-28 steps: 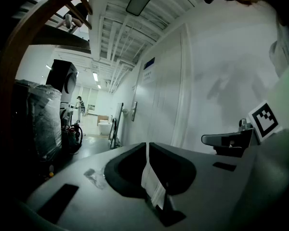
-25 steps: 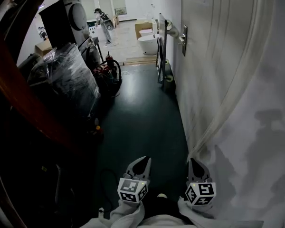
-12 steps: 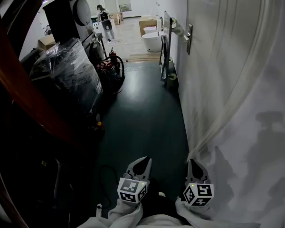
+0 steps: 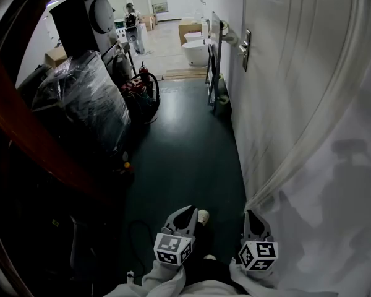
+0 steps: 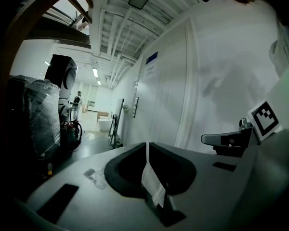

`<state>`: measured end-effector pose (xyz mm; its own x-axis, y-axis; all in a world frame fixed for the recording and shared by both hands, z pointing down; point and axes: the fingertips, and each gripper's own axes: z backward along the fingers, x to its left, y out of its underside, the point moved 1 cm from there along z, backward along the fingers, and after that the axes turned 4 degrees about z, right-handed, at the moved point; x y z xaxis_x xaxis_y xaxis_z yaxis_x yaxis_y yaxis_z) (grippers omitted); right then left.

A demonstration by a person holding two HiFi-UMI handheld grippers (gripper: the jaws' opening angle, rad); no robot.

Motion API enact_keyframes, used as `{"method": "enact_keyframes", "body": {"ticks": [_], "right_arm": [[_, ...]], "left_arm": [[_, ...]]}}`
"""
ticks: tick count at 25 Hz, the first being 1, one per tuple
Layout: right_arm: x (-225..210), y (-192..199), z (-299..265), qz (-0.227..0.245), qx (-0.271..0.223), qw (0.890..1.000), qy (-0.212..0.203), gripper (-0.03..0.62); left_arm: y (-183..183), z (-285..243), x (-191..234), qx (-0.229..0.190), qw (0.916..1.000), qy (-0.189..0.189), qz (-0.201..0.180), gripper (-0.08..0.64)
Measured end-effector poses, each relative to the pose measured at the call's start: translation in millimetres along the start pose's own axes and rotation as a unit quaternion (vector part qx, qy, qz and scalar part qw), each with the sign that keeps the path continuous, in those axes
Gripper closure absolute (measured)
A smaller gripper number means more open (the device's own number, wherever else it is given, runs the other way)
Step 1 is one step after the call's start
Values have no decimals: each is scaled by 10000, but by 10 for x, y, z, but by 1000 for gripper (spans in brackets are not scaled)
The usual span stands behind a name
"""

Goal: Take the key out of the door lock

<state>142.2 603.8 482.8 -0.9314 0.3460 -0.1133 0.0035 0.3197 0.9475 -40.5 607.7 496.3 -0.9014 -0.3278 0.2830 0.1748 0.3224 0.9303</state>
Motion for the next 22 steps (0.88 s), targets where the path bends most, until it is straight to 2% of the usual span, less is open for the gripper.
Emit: {"method": "enact_keyframes", "body": {"ticks": [8, 22], "right_arm": [[-226, -328, -711, 75, 28, 9998, 186, 540], [-479, -964, -1958, -28, -122, 9980, 628, 540]], "left_arm": [[-359, -793, 345, -1, 9998, 181, 56, 532], [-1108, -2031, 1028, -6, 9980, 627, -99, 532]]}}
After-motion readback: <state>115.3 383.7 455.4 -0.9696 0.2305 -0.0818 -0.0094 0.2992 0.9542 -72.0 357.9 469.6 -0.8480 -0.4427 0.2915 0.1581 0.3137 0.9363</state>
